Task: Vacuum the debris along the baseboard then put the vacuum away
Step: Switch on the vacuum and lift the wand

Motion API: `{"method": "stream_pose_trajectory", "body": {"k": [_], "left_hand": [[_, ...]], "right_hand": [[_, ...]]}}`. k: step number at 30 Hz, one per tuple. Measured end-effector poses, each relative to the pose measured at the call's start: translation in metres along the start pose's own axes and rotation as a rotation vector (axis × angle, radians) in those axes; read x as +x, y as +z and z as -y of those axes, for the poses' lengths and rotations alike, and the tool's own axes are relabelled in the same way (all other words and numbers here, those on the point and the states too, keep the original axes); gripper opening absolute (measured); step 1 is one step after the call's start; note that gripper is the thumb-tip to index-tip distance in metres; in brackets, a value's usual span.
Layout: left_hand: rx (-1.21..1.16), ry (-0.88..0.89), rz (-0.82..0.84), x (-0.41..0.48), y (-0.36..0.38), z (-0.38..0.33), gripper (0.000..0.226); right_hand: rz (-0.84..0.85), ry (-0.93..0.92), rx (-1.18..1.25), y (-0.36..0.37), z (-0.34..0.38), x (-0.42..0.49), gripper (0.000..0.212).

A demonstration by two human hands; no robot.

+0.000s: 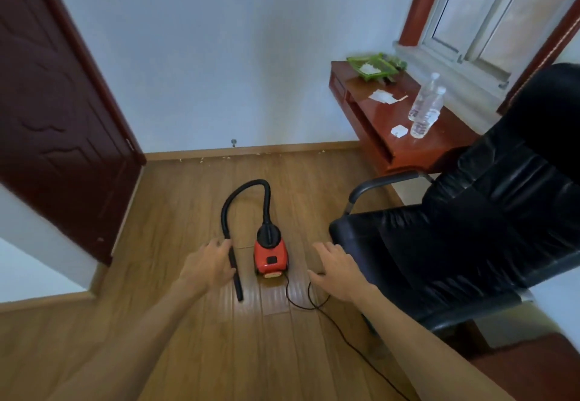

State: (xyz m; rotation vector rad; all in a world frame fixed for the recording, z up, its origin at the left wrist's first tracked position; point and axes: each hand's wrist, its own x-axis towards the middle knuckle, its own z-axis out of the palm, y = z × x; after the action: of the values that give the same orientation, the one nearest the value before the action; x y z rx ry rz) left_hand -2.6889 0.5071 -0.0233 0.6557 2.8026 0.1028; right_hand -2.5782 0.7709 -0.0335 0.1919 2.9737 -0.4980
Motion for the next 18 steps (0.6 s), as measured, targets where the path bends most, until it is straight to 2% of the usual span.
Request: {"method": "stream_pose_trajectory", "body": {"k": [11,18], "left_hand": [[-0.004,-0.054,0.006,-0.012,-0.019,0.154,0.060],[-0.010,-0.119,0.012,-0.002,-0.020,0.217,0.068]], "right_hand": [[0.060,-0.077,0.038,0.043,0.142,0.072,0.059],[0.114,-0.126,0.032,0.065,0.190,0.120,0.059]]}}
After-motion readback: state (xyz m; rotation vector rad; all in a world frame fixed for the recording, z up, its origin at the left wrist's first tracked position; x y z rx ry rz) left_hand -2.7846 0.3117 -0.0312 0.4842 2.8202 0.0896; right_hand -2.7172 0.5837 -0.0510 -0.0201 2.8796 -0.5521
